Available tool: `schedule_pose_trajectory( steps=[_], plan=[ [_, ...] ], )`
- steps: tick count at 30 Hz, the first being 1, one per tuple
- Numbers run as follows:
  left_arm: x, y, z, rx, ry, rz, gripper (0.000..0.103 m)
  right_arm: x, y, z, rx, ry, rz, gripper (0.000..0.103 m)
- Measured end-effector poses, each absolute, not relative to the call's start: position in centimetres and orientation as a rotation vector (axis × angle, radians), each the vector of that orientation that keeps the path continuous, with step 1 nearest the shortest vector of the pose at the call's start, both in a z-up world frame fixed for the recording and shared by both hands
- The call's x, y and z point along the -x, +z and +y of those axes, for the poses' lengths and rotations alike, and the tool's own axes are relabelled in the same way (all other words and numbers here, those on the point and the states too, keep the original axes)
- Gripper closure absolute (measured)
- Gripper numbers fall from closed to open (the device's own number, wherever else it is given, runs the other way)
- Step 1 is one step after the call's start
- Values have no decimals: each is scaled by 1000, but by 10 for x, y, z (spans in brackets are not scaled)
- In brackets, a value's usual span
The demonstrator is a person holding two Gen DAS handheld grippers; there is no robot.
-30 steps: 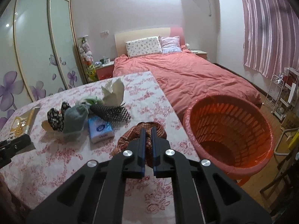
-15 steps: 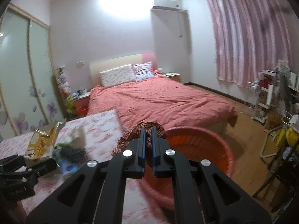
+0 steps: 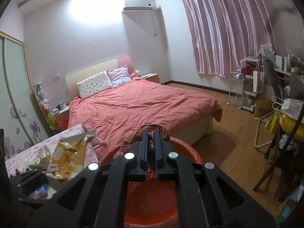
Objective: Collect trash
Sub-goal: 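Carry the wrapper and scrunchie over the orange basket and open both tools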
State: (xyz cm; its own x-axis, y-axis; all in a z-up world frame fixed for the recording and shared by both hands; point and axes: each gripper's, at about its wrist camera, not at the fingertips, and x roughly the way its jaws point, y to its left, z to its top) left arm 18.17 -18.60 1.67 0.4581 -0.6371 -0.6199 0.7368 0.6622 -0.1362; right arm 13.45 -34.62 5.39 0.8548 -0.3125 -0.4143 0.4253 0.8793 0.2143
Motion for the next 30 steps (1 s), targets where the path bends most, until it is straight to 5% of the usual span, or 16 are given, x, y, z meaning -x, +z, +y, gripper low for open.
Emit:
schedule_pose_trajectory(
  steps=[6, 14, 22, 30],
  plan=[
    [-191, 5, -198, -191, -859, 721, 38, -151, 41, -362, -346, -388, 395, 94],
    [-202, -11, -198, -211, -805, 790, 18, -159, 30, -370, -375, -396, 416, 68],
    [-207, -1, -172, -173, -729, 793, 17, -145, 40, -358, -317, -438, 412, 54],
    [-192, 23, -104, -149, -541, 741, 14, -136, 65, -311, -257, -349, 397, 52]
  ],
)
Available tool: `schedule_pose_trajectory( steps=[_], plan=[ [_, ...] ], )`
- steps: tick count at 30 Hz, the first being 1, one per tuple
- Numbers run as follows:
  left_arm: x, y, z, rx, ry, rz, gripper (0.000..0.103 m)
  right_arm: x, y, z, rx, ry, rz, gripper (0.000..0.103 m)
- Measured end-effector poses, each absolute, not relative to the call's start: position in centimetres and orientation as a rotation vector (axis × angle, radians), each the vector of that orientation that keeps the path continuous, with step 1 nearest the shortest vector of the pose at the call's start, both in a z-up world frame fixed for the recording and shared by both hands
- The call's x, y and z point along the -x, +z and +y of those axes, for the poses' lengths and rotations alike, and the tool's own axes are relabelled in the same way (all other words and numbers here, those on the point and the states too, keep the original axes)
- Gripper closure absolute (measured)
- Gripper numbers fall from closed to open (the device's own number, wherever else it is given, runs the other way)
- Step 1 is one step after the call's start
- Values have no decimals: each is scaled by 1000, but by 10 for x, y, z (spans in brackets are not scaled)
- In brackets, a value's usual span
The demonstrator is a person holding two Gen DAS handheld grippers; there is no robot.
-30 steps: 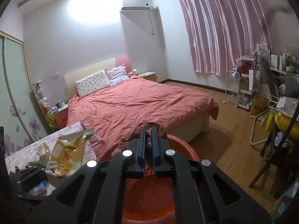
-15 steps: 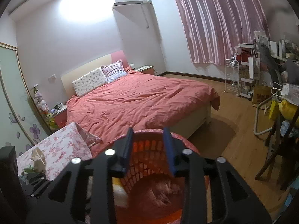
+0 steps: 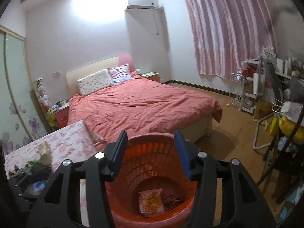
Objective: Collect trash
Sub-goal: 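Carry the wrapper and scrunchie over the orange basket and open both tools, then grasp the black patterned cloth with the left tool while the right tool grasps the grey sock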
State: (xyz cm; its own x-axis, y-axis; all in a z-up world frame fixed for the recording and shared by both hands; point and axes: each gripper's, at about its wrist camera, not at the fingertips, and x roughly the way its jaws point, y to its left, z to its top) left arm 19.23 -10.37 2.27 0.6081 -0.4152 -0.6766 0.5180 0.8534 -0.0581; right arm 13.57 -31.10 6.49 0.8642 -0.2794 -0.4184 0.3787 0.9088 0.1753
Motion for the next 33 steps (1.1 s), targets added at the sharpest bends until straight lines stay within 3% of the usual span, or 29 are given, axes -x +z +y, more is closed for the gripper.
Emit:
schedule_pose_trajectory(
  steps=[12, 24, 33],
  plan=[
    [-175, 41, 44, -43, -213, 704, 13, -163, 58, -176, -191, -60, 509, 53],
    [-175, 24, 159, 20, 36, 696, 13, -214, 38, -20, -120, 250, 634, 72],
    [-170, 13, 197, 68, 36, 706, 13, -236, 16, 20, -78, 260, 717, 81]
  ],
)
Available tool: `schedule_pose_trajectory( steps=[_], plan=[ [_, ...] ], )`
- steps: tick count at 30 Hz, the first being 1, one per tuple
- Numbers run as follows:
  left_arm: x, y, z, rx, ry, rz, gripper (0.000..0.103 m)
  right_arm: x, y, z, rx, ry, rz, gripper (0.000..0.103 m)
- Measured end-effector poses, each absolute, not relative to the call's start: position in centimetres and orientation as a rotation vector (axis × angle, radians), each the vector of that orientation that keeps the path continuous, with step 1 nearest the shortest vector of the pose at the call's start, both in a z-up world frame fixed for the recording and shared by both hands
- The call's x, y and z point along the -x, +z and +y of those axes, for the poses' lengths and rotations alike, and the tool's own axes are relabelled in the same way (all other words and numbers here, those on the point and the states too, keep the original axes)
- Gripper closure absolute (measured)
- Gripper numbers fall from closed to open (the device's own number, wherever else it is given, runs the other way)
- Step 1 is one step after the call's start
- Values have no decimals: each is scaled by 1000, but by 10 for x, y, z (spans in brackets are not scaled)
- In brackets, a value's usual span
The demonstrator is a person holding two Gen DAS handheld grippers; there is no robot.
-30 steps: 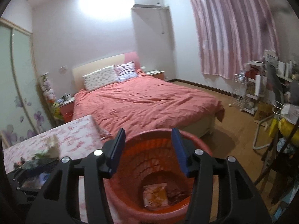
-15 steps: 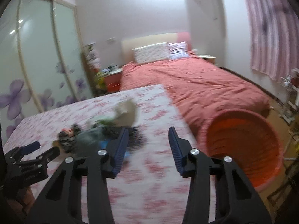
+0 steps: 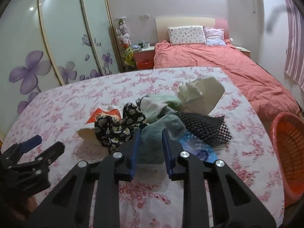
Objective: Collect trash
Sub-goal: 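Grasp the black patterned cloth with the left tool while the right tool grasps the grey sock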
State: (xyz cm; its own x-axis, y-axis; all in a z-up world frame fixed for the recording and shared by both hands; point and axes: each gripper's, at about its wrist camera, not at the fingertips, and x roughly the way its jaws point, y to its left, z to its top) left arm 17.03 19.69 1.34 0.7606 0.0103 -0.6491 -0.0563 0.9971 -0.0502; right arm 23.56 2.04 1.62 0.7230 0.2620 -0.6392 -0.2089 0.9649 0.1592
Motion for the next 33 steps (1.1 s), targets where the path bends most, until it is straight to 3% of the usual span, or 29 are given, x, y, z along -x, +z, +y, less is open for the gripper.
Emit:
schedule_pose_trajectory(
  steps=[4, 25, 30, 33],
  plan=[
    [-169, 11, 199, 76, 16, 705, 13, -241, 7, 30, -25, 240, 721, 98],
    [-185, 25, 139, 62, -145, 692, 14, -204, 62, -61, -136, 87, 523, 98],
    [-203, 24, 110, 25, -180, 714, 23, -199, 56, -78, -147, 56, 539, 98],
    [-215, 17, 99, -5, -173, 750, 37, -196, 53, -88, -155, 44, 550, 98]
  ],
)
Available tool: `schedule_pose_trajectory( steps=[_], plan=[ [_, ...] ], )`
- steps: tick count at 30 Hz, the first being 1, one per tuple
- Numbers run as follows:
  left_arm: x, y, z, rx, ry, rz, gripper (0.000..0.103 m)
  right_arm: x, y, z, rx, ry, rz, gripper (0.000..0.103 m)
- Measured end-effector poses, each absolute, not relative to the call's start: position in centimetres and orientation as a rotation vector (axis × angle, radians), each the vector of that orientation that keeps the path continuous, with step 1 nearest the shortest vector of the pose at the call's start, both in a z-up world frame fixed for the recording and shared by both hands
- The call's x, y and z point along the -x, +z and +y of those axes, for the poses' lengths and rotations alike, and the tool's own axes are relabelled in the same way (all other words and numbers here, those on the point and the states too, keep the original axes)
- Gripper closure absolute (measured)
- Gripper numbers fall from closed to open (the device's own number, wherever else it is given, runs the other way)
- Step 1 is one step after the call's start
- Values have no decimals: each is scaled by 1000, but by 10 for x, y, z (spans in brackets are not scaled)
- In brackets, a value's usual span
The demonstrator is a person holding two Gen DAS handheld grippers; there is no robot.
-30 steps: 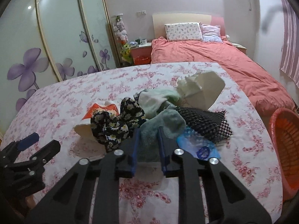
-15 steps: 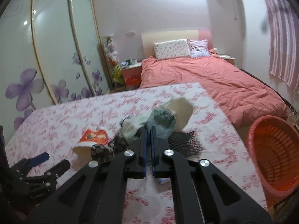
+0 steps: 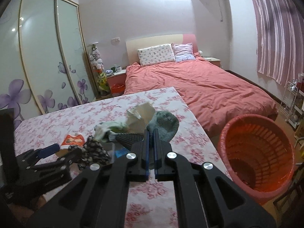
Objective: Collect trash
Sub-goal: 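Grasp the black patterned cloth with the left tool while the right tool grasps the grey sock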
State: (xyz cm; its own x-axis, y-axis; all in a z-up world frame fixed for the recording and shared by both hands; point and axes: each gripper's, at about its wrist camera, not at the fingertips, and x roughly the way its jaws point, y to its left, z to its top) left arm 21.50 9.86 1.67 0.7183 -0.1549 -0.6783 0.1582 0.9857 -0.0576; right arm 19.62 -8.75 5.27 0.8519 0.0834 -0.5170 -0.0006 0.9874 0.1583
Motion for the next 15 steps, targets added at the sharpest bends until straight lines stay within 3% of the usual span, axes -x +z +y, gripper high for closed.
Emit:
schedule_pose_trajectory(
  steps=[7, 15],
  plan=[
    [-222, 5, 89, -39, -177, 804, 87, -192, 48, -104, -176, 24, 560, 98],
    [-219, 33, 88, -8, -159, 751, 91, -181, 56, -125, -205, 3, 533, 98]
  ],
)
